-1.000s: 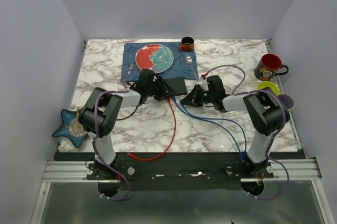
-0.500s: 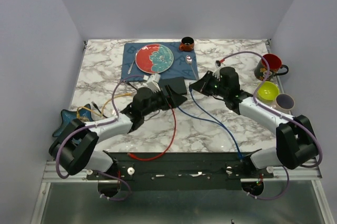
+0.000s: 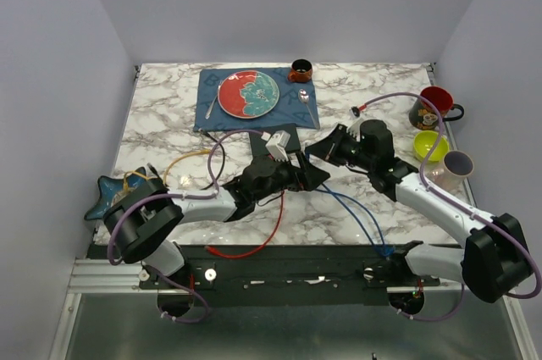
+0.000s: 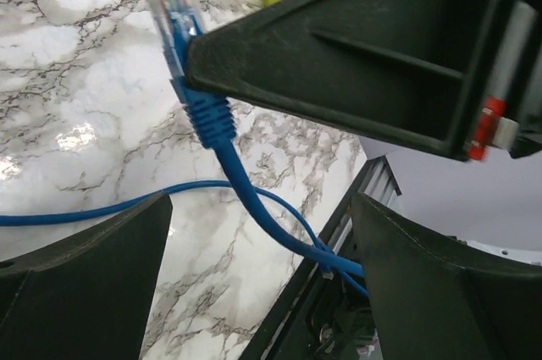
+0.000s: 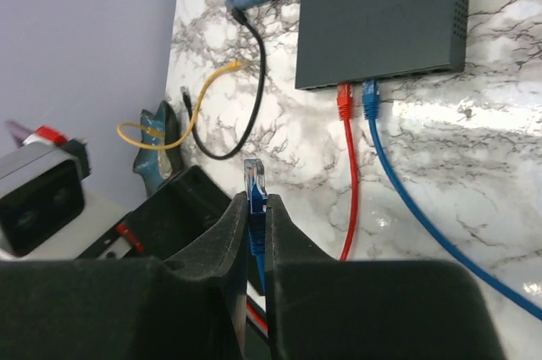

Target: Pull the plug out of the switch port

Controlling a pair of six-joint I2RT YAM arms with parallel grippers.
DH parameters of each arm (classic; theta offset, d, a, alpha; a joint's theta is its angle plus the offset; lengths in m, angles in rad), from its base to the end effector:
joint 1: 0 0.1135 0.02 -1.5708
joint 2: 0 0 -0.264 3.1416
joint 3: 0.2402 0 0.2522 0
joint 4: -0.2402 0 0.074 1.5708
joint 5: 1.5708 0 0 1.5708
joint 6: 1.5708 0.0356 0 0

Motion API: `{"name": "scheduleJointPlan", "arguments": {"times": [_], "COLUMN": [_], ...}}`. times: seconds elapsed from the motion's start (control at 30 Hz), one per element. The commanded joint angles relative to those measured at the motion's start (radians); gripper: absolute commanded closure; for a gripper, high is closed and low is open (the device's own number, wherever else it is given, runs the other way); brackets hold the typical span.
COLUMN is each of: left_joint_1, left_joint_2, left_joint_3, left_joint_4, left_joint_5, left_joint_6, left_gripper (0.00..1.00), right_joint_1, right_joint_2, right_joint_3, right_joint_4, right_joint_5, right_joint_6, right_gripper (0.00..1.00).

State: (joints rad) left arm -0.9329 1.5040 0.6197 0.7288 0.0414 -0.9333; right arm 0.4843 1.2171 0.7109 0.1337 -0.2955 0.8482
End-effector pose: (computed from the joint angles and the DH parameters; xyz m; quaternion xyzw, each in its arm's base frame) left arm 0.1848 -0.2518 0.2085 0.0133 0.7597 -0.5315 0.3743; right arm 0.2364 0.1361 0.2555 0.0662 0.8184 0.4403 0.3634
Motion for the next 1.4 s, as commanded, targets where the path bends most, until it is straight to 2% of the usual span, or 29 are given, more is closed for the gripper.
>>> {"name": "scheduleJointPlan", "arguments": {"times": [0.0,0.07,0.17,0.2,0.23,0.27,0.3,0.33,0.37,0.43,0.47,0.5,0.53,0.6,0.73,0.9,1.0,1.17,1.3,1.37], "left_joint_1": [-0.006,-0.006,-0.006,-0.006,-0.006,-0.004,-0.003,-0.001,0.003,0.020,0.028,0.042,0.051,0.069,0.178,0.292,0.316,0.354,0.460,0.573], "left_joint_2": [0.065,0.091,0.101,0.096,0.076,0.059,0.036,-0.020,-0.056,-0.181,-0.229,-0.276,-0.375,-0.477,-0.739,-0.834,-0.841,-0.795,-0.745,-0.667], "left_joint_3": [0.005,-0.011,0.018,0.029,0.034,0.038,0.037,0.031,0.019,0.017,0.026,0.037,0.049,0.084,0.127,0.259,0.301,0.411,0.491,0.541], "left_joint_4": [0.116,0.168,0.179,0.147,0.126,0.104,0.051,0.023,-0.009,-0.165,-0.234,-0.397,-0.490,-0.724,-0.998,-1.303,-1.362,-1.496,-1.496,-1.490], "left_joint_5": [-0.019,-0.012,0.015,0.020,0.020,0.017,0.008,-0.012,-0.024,-0.041,-0.098,-0.124,-0.165,-0.286,-0.403,-0.486,-0.511,-0.688,-0.715,-0.701], "left_joint_6": [-0.053,-0.081,-0.073,-0.065,-0.056,-0.035,-0.021,-0.009,0.016,0.034,0.047,0.075,0.085,0.099,0.114,0.178,0.223,0.223,0.261,0.275], "left_gripper": [0.13,0.20,0.49,0.75,0.86,0.95,1.00,1.00,1.00,1.00,1.00,1.00,1.00,1.00,1.00,1.00,1.00,1.00,1.00,1.00], "right_joint_1": [0.019,0.025,0.039,0.039,0.039,0.039,0.039,0.039,0.040,0.037,0.037,0.036,0.037,0.037,0.033,0.034,0.034,0.034,0.034,0.034], "right_joint_2": [-0.048,-0.057,-0.060,-0.060,-0.064,-0.070,-0.074,-0.080,-0.088,-0.126,-0.142,-0.178,-0.197,-0.234,-0.287,-0.269,-0.239,-0.231,-0.228,-0.222], "right_joint_3": [-0.028,-0.031,-0.034,-0.034,-0.033,-0.030,-0.022,-0.018,0.002,0.016,0.030,0.035,0.039,0.048,0.044,0.035,0.039,0.027,0.019,0.024], "right_joint_4": [-0.028,-0.029,-0.031,-0.035,-0.040,-0.045,-0.069,-0.084,-0.104,-0.156,-0.170,-0.192,-0.203,-0.227,-0.235,-0.233,-0.233,-0.230,-0.229,-0.227], "right_joint_5": [0.015,0.004,0.004,0.004,0.004,0.004,0.009,0.018,0.054,0.097,0.146,0.174,0.199,0.272,0.334,0.305,0.262,0.245,0.239,0.231], "right_joint_6": [0.015,0.020,0.012,0.009,0.005,-0.012,-0.018,-0.024,-0.034,-0.044,-0.050,-0.055,-0.057,-0.058,-0.052,-0.041,-0.043,-0.046,-0.049,-0.047], "right_gripper": [0.99,0.99,0.99,0.99,0.98,0.93,0.81,0.60,0.53,0.43,0.41,0.40,0.37,0.35,0.32,0.32,0.32,0.34,0.35,0.35]}}
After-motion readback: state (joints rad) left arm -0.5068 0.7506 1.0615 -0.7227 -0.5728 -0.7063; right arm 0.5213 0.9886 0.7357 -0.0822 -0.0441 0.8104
